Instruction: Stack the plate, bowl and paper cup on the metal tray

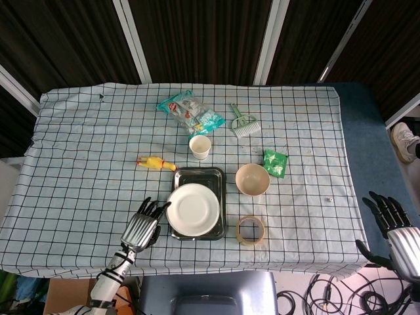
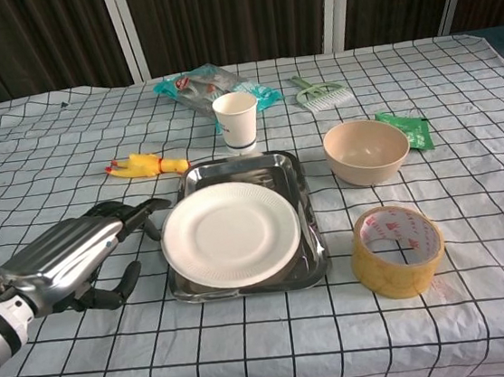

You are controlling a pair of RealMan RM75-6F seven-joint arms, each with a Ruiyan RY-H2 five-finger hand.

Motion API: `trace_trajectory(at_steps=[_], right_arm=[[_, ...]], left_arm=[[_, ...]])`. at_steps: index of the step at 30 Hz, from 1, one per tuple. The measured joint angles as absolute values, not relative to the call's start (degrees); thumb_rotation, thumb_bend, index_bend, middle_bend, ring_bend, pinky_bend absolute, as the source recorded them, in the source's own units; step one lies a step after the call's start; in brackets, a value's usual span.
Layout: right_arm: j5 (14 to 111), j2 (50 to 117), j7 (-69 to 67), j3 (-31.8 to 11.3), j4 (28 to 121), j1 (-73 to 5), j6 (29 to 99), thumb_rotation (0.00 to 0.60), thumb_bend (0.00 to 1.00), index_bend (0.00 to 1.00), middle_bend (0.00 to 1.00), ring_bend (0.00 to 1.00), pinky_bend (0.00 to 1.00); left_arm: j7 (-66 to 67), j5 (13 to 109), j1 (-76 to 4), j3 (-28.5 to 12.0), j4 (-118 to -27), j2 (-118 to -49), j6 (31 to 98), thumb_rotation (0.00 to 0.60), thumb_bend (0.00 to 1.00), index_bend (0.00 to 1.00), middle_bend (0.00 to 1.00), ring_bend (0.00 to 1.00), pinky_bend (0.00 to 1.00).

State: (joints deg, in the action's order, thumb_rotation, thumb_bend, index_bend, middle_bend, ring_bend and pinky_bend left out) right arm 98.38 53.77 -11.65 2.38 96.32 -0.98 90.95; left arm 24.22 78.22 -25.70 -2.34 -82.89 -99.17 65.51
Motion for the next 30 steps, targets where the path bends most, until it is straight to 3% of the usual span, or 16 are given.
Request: trace_trajectory(at_steps=[10,20,30], right_arm=[[98.18,53.59,-11.96,2.32,96.33,-1.01,90.89,0.600,0.24,0.00,0.00,0.00,0.00],[98.39,53.69,-11.59,2.41,96.35,-1.04,90.76,0.600,0.24,0.00,0.00,0.00,0.00],[99.61,54.76,-9.09,2.76,96.05,-1.70,89.57,0.600,0.24,0.00,0.00,0.00,0.00]], left_arm=[[25.14,76.27,-27.04,-3.70,-81.22,-101.19,63.91,0.600,0.66,0.00,0.26,0.10,0.03],[24.09,79.16,-26.51,-3.47,-80.41,-101.18,67.76,0.600,0.64,0.00,0.22,0.10,0.03],[20.83,84.82,-21.94,-0.53,-84.67,-91.90,77.04,0.600,0.44,0.00,0.09,0.02,0.04]])
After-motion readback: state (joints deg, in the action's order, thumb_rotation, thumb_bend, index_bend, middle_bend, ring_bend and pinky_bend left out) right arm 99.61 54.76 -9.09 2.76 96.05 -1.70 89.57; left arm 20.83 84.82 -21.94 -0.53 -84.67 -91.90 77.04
